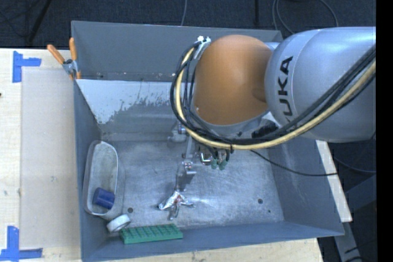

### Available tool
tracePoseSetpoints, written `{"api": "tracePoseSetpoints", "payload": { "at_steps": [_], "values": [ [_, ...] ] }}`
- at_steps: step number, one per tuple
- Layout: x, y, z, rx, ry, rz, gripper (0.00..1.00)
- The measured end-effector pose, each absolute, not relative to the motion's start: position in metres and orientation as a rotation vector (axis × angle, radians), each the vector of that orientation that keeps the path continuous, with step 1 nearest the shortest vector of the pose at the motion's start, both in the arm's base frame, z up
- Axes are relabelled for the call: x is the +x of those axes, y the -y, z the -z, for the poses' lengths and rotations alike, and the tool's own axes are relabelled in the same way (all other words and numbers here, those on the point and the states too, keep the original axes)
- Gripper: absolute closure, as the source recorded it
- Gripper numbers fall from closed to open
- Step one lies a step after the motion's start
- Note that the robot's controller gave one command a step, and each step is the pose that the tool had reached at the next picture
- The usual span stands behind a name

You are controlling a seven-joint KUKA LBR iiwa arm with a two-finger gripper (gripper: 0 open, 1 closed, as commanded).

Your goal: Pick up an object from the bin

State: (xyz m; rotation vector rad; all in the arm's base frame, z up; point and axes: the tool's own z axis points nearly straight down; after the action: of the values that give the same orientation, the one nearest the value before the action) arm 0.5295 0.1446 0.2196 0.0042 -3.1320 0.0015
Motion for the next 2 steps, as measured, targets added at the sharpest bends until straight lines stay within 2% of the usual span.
{"api": "tracePoseSetpoints", "payload": {
  "at_steps": [1,2],
  "values": [
    [0.528,-0.124,-0.071,0.318,3.126,0.002,0.0],
    [0.515,-0.127,-0.1,0.685,3.066,0.001,0.0]
  ]
}}
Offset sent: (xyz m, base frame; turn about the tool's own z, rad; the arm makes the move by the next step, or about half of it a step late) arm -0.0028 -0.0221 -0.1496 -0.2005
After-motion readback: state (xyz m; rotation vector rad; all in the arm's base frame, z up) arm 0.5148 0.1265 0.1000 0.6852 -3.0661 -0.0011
